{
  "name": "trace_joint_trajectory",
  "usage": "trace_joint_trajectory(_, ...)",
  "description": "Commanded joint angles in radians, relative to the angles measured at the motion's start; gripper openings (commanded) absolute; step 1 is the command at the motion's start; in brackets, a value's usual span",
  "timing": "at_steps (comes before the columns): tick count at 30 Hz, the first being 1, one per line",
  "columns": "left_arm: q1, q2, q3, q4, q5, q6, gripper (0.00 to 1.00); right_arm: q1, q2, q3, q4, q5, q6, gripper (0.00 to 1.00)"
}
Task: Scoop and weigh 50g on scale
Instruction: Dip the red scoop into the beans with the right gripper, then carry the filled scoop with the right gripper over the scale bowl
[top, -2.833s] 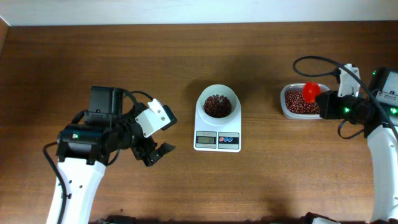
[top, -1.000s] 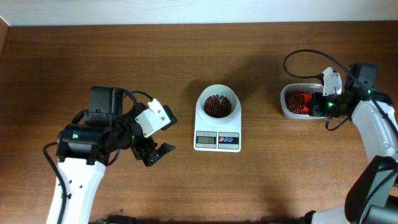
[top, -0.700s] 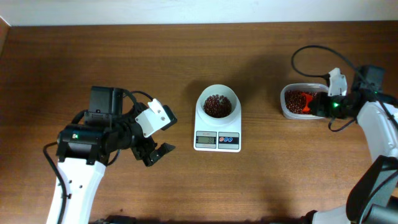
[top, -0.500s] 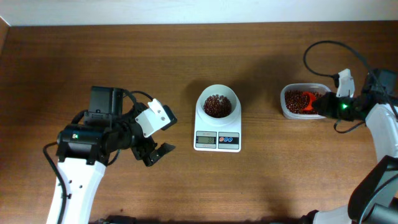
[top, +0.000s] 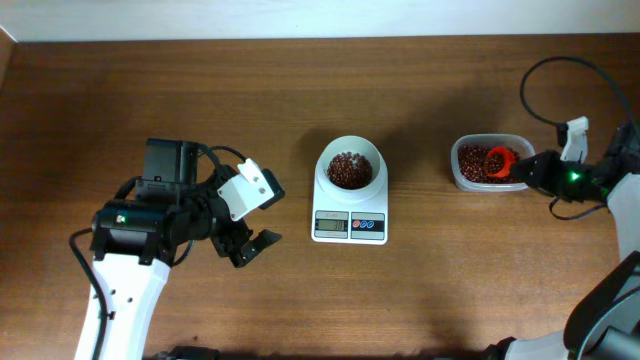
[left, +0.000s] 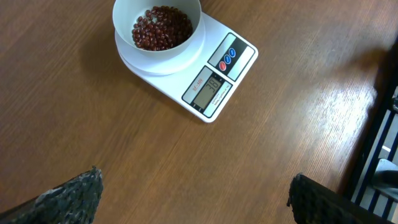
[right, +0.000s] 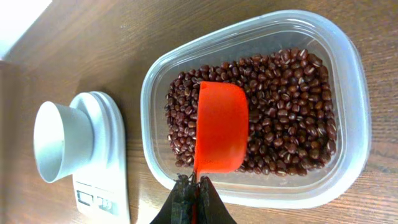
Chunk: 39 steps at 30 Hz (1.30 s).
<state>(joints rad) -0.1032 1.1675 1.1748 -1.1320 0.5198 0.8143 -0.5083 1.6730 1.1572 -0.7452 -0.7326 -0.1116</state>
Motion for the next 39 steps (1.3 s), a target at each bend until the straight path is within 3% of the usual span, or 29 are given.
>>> trace_joint_trajectory(1,0.005,0.002,0.019,0.002,0.003,-0.005,0.99,-0.03,0.011,-0.002,-0.008,-0.089,0.001,0.04)
trace_joint_trajectory(22,0.005,0.002,0.019,0.002,0.004,-0.005,0.99,-0.067,0.011,-0.002,-0.007,-0.523,0.0,0.04)
trace_joint_trajectory(39,0.005,0.002,0.019,0.002,0.003,-0.005,0.99,0.238,0.011,-0.002,0.024,-0.603,0.001,0.04)
